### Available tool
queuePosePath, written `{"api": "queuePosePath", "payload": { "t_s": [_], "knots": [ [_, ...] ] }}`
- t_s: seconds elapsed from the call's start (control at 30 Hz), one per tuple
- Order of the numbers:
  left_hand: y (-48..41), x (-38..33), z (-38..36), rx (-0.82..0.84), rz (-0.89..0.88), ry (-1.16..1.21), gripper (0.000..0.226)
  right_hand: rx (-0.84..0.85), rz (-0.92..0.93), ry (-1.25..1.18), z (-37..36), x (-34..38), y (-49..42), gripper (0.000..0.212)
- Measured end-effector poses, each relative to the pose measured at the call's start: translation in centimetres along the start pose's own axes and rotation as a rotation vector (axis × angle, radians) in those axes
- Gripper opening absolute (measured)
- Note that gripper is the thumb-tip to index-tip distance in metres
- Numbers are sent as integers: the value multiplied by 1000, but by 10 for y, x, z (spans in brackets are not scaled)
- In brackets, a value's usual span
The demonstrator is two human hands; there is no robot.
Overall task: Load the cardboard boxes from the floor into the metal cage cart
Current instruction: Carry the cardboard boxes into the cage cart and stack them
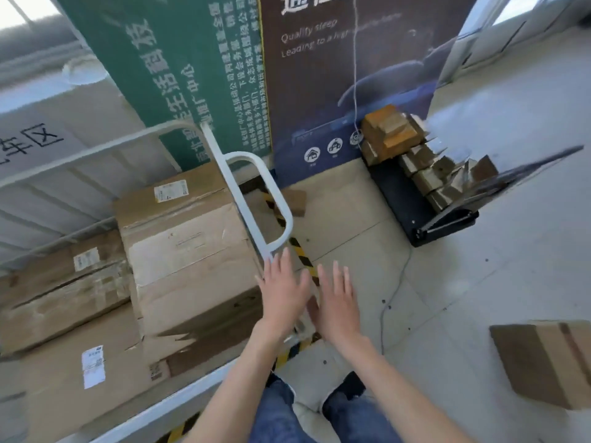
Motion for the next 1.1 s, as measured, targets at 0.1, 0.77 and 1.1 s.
{"api": "queuePosePath", "payload": {
  "t_s": [0.1,0.77,1.1],
  "knots": [
    [31,-96,-61,102,-171,-58,67,-118,-111,-36,54,-101,29,71],
    [128,-458,-417,746,-743,-381,65,-435,-1033,-614,118,-551,196,68],
    [101,-626,-571,982,-883,-535,65,-526,-1225,-794,171,-705,182,69]
  ]
}}
Point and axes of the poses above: each hand's wrist, its own y-axis away from the middle knuckle, its own z-axis out of the back of the hand, x = y × z, the point moved 2 cm from there along -y, towards the middle knuckle, and after that the axes turned 3 degrees about x, right-handed, at the moved point
